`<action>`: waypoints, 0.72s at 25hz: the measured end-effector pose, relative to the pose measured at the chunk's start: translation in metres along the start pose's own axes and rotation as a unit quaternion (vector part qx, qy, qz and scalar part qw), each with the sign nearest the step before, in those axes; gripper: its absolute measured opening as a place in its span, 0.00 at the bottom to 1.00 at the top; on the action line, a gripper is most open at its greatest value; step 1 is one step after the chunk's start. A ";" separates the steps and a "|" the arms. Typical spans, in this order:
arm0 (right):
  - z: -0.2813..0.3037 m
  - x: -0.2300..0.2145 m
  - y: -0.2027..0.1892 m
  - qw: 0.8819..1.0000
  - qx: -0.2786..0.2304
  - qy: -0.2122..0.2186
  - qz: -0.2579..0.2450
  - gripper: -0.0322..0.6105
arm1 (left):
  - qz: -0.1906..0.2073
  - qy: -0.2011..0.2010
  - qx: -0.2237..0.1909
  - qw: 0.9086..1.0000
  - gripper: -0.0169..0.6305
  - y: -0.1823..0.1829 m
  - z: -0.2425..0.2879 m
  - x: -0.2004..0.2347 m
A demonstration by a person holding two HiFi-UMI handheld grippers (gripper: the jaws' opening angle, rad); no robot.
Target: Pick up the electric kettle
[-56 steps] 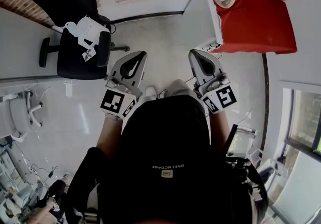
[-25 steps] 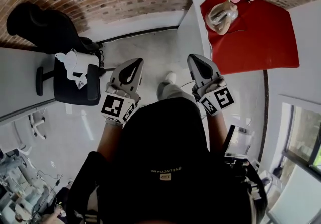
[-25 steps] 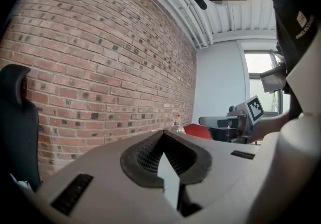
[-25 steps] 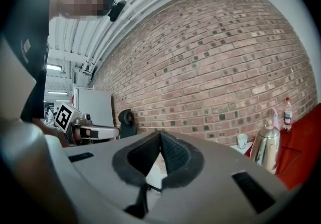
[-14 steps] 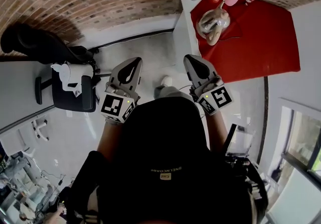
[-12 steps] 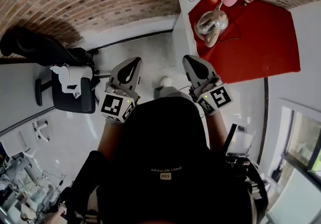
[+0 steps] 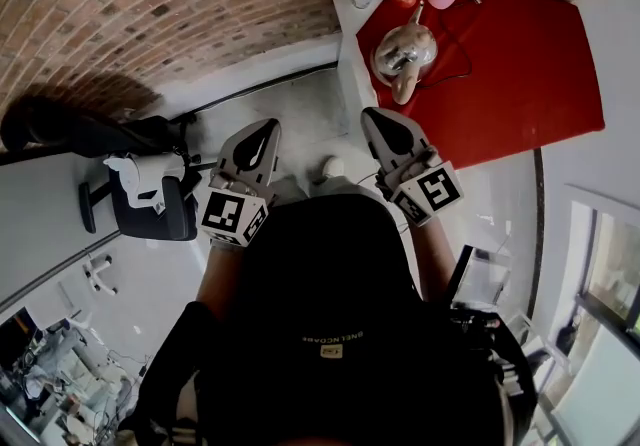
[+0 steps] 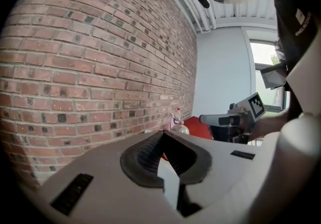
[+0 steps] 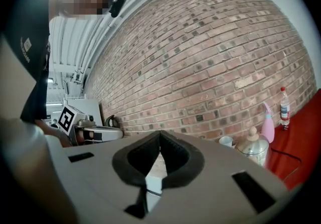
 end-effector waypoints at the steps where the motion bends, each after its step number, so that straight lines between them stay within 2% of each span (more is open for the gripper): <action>1: 0.000 -0.003 0.001 1.000 -0.003 -0.005 0.004 0.06 | 0.002 -0.005 0.003 1.000 0.03 0.001 0.004 0.000; 5: 0.000 -0.014 0.004 1.000 -0.008 -0.027 0.011 0.06 | 0.005 -0.027 0.005 1.000 0.04 0.006 0.020 0.002; 11: 0.000 -0.029 0.016 0.997 -0.029 -0.067 0.009 0.06 | 0.017 -0.086 0.005 0.996 0.04 0.012 0.056 0.006; 18: -0.009 -0.058 0.026 0.988 -0.052 -0.142 0.032 0.06 | 0.042 -0.188 0.025 0.981 0.04 0.012 0.111 0.004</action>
Point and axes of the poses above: the fingertips, and each gripper's own axes: z forward along the fingers, x to its left, y out of its top, the point moved 4 cm from there along -z, backward along the fingers, and after that the axes turned 1 degree about z, right-handed, at the moved point
